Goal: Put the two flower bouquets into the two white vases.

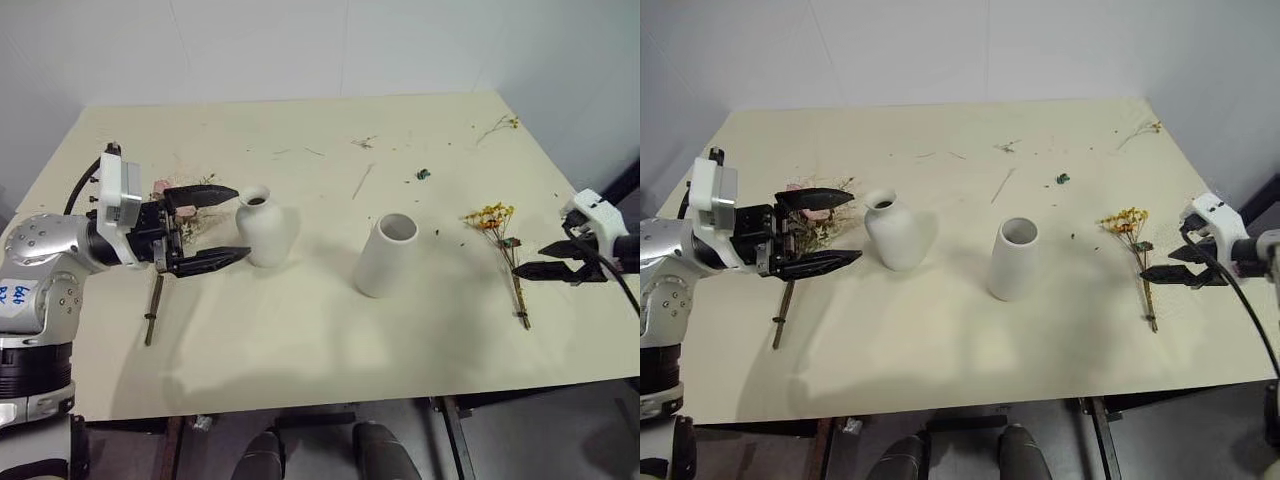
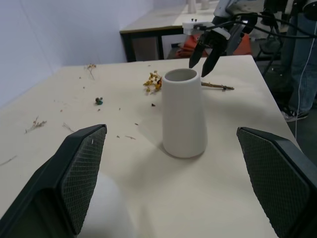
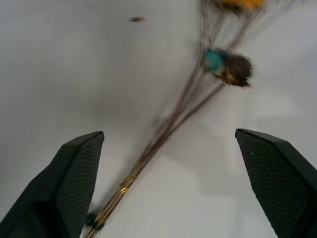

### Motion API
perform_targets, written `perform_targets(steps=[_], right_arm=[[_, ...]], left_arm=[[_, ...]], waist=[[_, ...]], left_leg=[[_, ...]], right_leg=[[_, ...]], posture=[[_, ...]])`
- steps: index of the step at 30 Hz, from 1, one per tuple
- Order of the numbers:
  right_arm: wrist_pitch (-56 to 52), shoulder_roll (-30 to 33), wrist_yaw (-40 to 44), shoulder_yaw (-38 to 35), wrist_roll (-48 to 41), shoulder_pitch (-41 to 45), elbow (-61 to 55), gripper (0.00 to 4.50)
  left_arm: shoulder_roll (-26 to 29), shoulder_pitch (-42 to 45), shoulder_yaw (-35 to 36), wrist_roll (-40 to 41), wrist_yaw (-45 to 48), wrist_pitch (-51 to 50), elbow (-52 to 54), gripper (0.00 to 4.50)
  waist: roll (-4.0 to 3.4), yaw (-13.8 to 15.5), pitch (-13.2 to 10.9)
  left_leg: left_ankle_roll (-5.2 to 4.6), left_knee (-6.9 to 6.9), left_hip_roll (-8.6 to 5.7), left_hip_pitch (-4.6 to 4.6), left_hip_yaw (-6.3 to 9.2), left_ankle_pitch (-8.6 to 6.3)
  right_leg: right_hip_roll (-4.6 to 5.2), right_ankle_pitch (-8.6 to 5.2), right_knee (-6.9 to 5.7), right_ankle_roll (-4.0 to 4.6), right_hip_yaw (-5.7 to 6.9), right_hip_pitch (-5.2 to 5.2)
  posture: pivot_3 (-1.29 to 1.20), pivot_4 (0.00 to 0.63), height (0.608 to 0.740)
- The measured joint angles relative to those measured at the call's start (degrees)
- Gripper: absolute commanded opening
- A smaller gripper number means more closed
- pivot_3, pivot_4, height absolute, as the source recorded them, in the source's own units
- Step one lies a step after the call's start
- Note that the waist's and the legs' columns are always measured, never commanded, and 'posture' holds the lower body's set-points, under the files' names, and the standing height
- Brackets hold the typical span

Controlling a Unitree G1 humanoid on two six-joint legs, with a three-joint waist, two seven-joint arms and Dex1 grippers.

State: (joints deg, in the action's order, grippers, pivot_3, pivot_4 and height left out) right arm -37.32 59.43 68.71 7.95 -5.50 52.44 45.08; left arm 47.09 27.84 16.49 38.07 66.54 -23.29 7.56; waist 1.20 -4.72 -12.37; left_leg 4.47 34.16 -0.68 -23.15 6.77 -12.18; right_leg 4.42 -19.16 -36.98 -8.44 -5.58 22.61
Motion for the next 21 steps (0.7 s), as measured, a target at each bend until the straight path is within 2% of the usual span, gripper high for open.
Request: perform_targets(steps=[4,7,12,21], right_arm=[[3.3,-4.5,-1.7,2.4,5.2,7.4,11.5,4.48],[6.8,-7.6,-3.4,4.4,8.9,9.7,18.2,4.48],[9.8,-9.7,-5.5,4.8,12.3,12.8,24.2,4.48],[11.1,-12.9,-6.8,4.4,14.8,16.1,28.2,1.53]], left_arm=[[1.5,-6.9,5.0,2.7,-2.8,-3.6,6.5,4.50],[1.7,-11.7,8.1,4.7,-5.0,-6.1,11.0,4.50],[1.8,-15.0,11.4,7.0,-8.0,-7.5,15.4,4.50],[1.8,-13.5,10.3,7.7,-10.1,-6.6,16.5,4.50]], waist=[[0.05,-0.3,0.0],[0.11,-0.1,0.0],[0.24,0.0,0.1],[0.24,-0.1,0.1]], left_leg=[[-0.02,-0.03,0.05,-0.01,-0.01,-0.06],[-0.01,0.05,0.03,-0.02,-0.02,-0.08],[-0.01,0.43,0.00,0.01,-0.02,-0.09],[0.00,0.66,0.04,0.04,-0.05,-0.07]], right_leg=[[-0.04,0.00,0.10,0.00,-0.01,0.00],[-0.03,0.00,0.10,0.00,-0.03,-0.03],[-0.04,0.14,0.09,-0.11,-0.03,-0.24],[-0.16,0.43,0.08,-0.15,-0.10,-0.29]], posture=[[0.00,0.150,0.740],[0.00,0.150,0.740],[0.00,0.150,0.740],[0.00,0.150,0.740]])
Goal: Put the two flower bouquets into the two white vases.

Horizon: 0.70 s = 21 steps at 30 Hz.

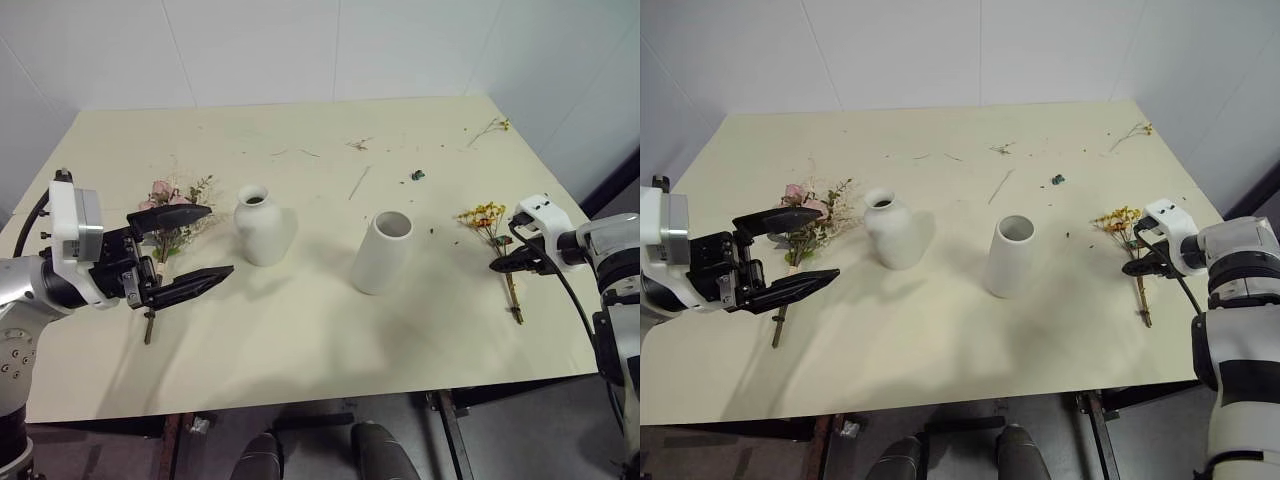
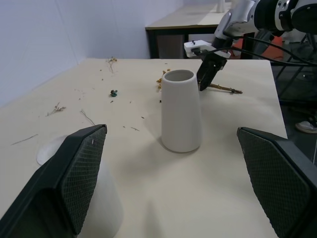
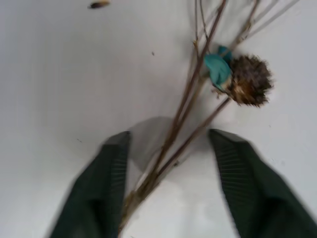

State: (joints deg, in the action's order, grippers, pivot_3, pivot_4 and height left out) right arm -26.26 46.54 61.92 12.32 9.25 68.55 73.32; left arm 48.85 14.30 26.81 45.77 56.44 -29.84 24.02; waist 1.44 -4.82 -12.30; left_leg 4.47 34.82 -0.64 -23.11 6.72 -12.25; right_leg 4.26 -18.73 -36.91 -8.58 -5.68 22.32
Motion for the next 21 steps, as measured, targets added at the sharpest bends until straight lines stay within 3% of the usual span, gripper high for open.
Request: perform_targets(steps=[5,10,15,19,21], right_arm=[[0.7,-0.3,-0.2,-0.7,0.2,0.2,0.3,0.04],[2.7,-0.2,-0.1,-4.3,-1.3,0.1,0.0,0.04],[9.9,-0.4,0.5,-16.6,-12.0,-2.6,-10.1,0.04],[5.8,-4.8,-2.8,-30.2,-27.1,-10.8,-36.9,0.04],[1.9,-7.3,-5.7,-33.1,-32.9,-13.7,-48.7,0.04]], left_arm=[[0.0,2.3,-2.1,-0.3,0.3,1.5,-1.4,4.50],[-0.5,5.7,-4.8,-1.3,1.8,3.9,-5.7,4.50],[-1.6,8.3,-7.9,-2.9,3.9,6.2,-11.1,4.50],[-2.3,10.6,-9.7,-4.8,5.6,7.8,-16.2,4.50],[-2.6,11.8,-10.4,-5.4,6.4,8.4,-17.7,4.50]], waist=[[0.00,0.0,0.0],[-0.01,0.1,0.0],[-0.07,-0.1,0.0],[-0.06,0.1,0.0],[-0.07,0.3,0.0]], left_leg=[[0.00,0.02,-0.01,-0.04,0.00,0.00],[-0.01,-0.07,-0.01,-0.07,-0.01,0.00],[-0.01,-0.25,0.06,-0.07,-0.07,-0.01],[0.02,-0.36,0.26,-0.10,-0.01,-0.02],[0.04,-0.37,0.31,-0.11,0.02,-0.03]], right_leg=[[0.00,0.03,0.02,-0.05,-0.02,0.01],[0.00,0.03,0.03,-0.05,-0.02,0.06],[-0.06,0.03,0.04,-0.07,-0.07,0.15],[-0.27,0.01,0.05,-0.03,-0.06,0.19],[-0.31,-0.01,0.04,0.01,-0.05,0.21]], posture=[[0.00,0.150,0.740],[0.00,0.150,0.740],[0.00,0.150,0.740],[0.00,0.150,0.740],[0.00,0.150,0.740]])
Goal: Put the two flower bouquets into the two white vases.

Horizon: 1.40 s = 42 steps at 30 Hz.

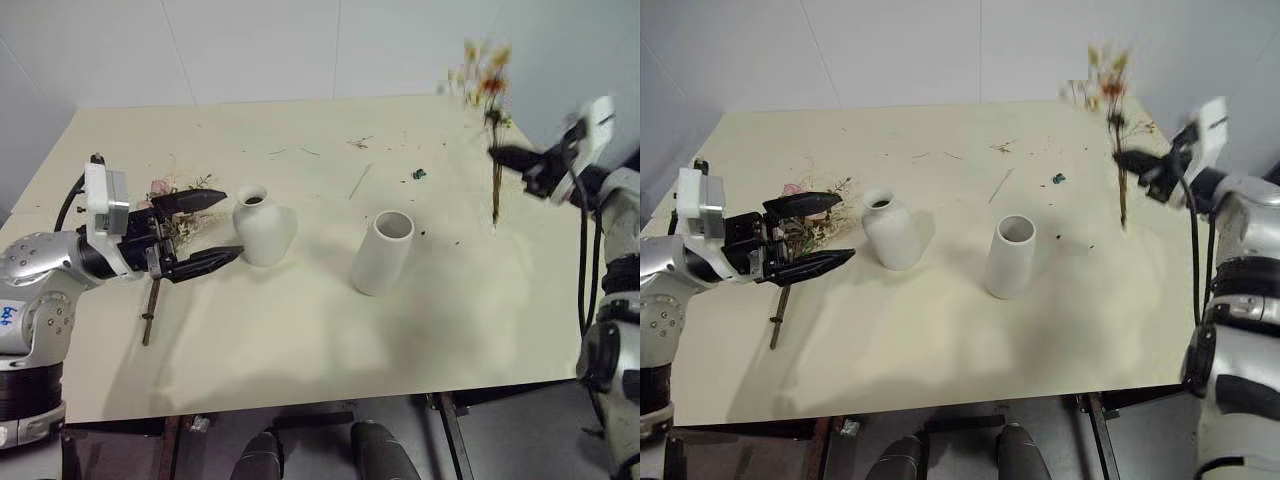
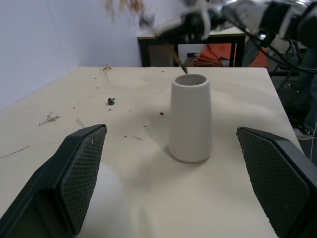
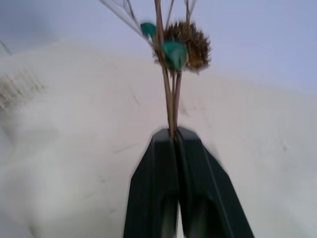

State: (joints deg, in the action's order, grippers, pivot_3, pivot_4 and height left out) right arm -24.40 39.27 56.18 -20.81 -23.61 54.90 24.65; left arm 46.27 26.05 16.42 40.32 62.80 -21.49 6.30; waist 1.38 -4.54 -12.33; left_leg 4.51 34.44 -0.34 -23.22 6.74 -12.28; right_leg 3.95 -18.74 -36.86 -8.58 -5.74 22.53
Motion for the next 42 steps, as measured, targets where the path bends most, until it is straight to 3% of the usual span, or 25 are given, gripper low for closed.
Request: perform_targets(steps=[5,8,13,25,33,36,42], right_arm=[[-12.4,-8.1,-11.4,-5.0,-15.9,-6.0,-24.4,0.04],[-13.9,-9.9,-14.2,-4.3,-18.5,-8.7,-29.2,0.04],[-13.0,-15.6,-17.1,-0.8,-20.5,-10.3,-31.6,0.04],[-11.3,-16.8,-18.1,2.1,-22.7,-16.0,-33.6,0.04],[0.1,-16.0,-13.6,9.3,-11.9,-24.2,-31.8,0.04],[3.2,-16.0,-13.3,9.1,-10.5,-24.2,-30.4,0.68],[3.0,-12.9,-12.0,8.2,-12.1,-24.4,-31.5,2.72]], left_arm=[[-2.0,2.9,-2.6,-1.3,1.1,0.9,-3.5,4.50],[-2.9,3.5,-3.6,-1.6,1.1,0.9,-4.3,4.50],[-5.0,5.2,-4.0,-2.1,-0.5,0.9,-4.5,4.50],[-4.5,3.2,-2.8,-2.2,-2.8,-0.6,-2.2,4.50],[-3.6,3.3,-2.7,-2.2,-3.2,-0.8,-2.2,4.50],[-2.9,3.3,-2.6,-2.1,-3.1,-1.2,-2.2,4.50],[-1.0,3.3,-2.0,-2.0,-2.5,-2.4,-2.2,4.50]], waist=[[0.00,0.4,0.0],[0.01,0.8,0.0],[0.00,1.1,0.0],[0.01,1.4,0.0],[0.01,1.3,0.0],[0.01,1.4,0.0],[0.01,1.4,0.0]], left_leg=[[0.00,0.04,0.01,0.01,0.02,0.00],[0.00,0.12,0.00,0.01,0.01,0.00],[-0.01,0.13,0.06,0.04,0.01,0.01],[-0.01,0.03,0.06,0.02,0.01,0.00],[-0.01,0.00,0.07,0.03,-0.01,0.01],[-0.01,0.00,0.07,0.03,-0.01,0.01],[-0.01,-0.09,0.07,0.03,-0.01,0.01]], right_leg=[[0.00,-0.01,-0.06,0.03,0.00,0.00],[0.00,0.02,-0.06,0.07,0.00,-0.01],[-0.06,0.05,-0.11,0.12,0.00,0.00],[-0.06,0.05,-0.02,0.12,0.00,0.02],[-0.08,0.05,0.00,0.12,-0.01,0.04],[-0.08,0.05,0.00,0.13,-0.01,0.03],[-0.07,0.04,0.08,0.14,-0.01,0.04]], posture=[[0.00,0.150,0.740],[0.00,0.150,0.740],[0.00,0.150,0.740],[0.00,0.150,0.740],[0.00,0.150,0.740],[0.00,0.150,0.740],[0.00,0.150,0.740]])
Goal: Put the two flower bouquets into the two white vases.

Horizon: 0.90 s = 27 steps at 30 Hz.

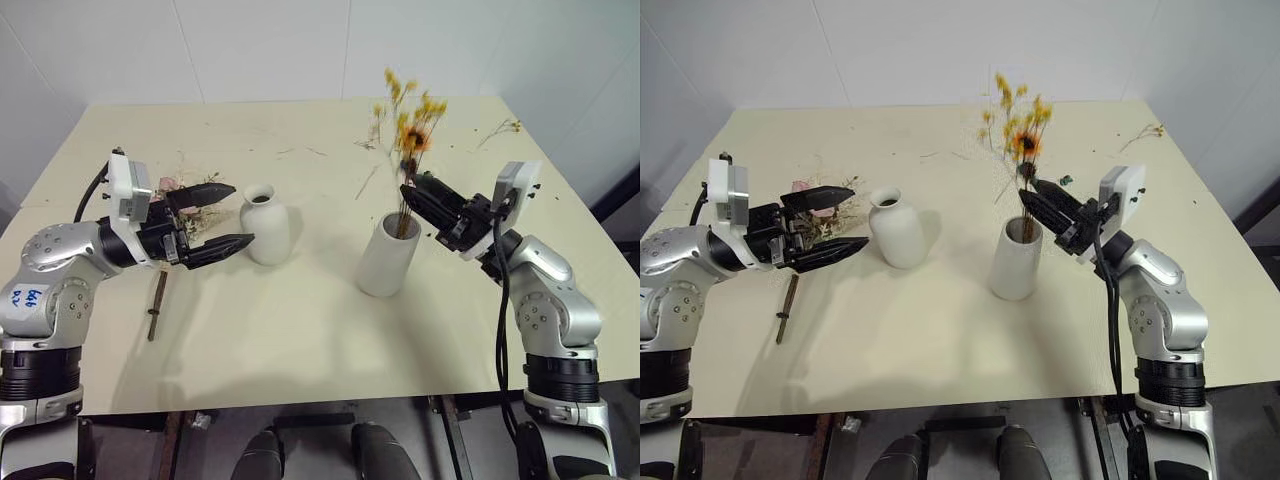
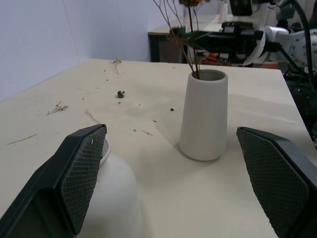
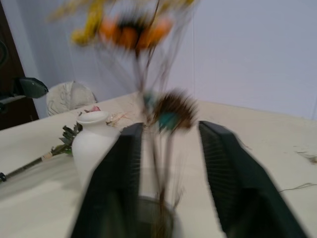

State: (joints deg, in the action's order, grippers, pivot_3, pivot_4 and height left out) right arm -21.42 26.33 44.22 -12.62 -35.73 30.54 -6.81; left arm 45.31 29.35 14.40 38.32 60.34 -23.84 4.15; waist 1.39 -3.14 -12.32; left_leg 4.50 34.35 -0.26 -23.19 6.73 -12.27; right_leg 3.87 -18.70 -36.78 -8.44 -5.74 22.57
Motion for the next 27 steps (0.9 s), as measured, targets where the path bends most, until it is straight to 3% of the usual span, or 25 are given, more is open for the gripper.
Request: perform_targets(steps=[4,6,11,16,19,24,27], right_arm=[[-0.4,2.4,0.4,-1.4,-0.9,0.0,-0.9,4.03],[-1.2,7.8,3.0,-1.7,-1.1,0.0,-1.0,4.48],[-2.6,17.3,9.3,-4.5,-2.1,0.8,0.2,4.48],[-6.1,26.7,19.9,-4.7,-4.8,2.5,3.3,4.48],[-10.1,30.1,25.4,-5.0,-8.5,3.4,3.5,4.48],[-13.5,30.5,28.9,-4.7,-11.5,5.8,1.9,4.48],[-13.6,30.3,29.9,-3.5,-11.5,6.0,0.9,4.48]], left_arm=[[1.4,0.0,0.9,0.7,-0.2,-2.2,0.0,4.50],[5.0,-0.1,1.8,2.5,-4.5,-11.4,-0.1,4.50],[14.3,-0.1,3.4,0.6,-11.2,-24.2,-1.2,4.50],[25.2,-0.9,-0.9,-2.1,-13.3,-38.4,-2.3,4.50],[25.6,-0.9,-2.7,-2.7,-16.3,-45.1,-0.1,4.50],[25.6,-1.5,-6.4,-4.5,-19.1,-48.8,2.4,4.50],[22.7,-1.3,-6.7,-5.7,-22.0,-50.4,2.4,4.50]], waist=[[0.00,0.0,0.0],[0.01,0.0,0.0],[0.03,-0.2,0.0],[0.01,-0.2,-0.1],[0.02,-0.1,-0.1],[0.02,-0.1,-0.1],[0.02,0.0,-0.1]], left_leg=[[0.00,-0.03,0.01,0.00,0.00,0.00],[-0.01,-0.03,0.00,-0.01,0.01,-0.01],[-0.03,-0.17,0.01,0.03,-0.02,-0.02],[-0.04,-0.32,0.02,0.01,-0.05,-0.03],[-0.04,-0.35,0.05,0.01,-0.05,-0.05],[-0.02,-0.35,0.05,0.01,-0.06,-0.06],[-0.02,-0.34,0.05,0.01,-0.06,-0.06]], right_leg=[[0.00,0.00,0.01,0.01,0.00,0.00],[0.01,-0.01,0.03,0.01,0.00,0.01],[-0.01,-0.03,0.19,0.04,0.00,-0.01],[0.01,-0.08,0.31,0.09,0.00,0.02],[0.00,-0.13,0.31,0.15,0.03,0.02],[0.00,-0.13,0.30,0.15,0.03,0.04],[-0.01,-0.14,0.29,0.16,0.03,0.05]], posture=[[0.00,0.150,0.740],[0.00,0.150,0.740],[0.00,0.150,0.740],[0.00,0.150,0.740],[0.00,0.150,0.740],[0.00,0.150,0.740],[0.00,0.150,0.740]])
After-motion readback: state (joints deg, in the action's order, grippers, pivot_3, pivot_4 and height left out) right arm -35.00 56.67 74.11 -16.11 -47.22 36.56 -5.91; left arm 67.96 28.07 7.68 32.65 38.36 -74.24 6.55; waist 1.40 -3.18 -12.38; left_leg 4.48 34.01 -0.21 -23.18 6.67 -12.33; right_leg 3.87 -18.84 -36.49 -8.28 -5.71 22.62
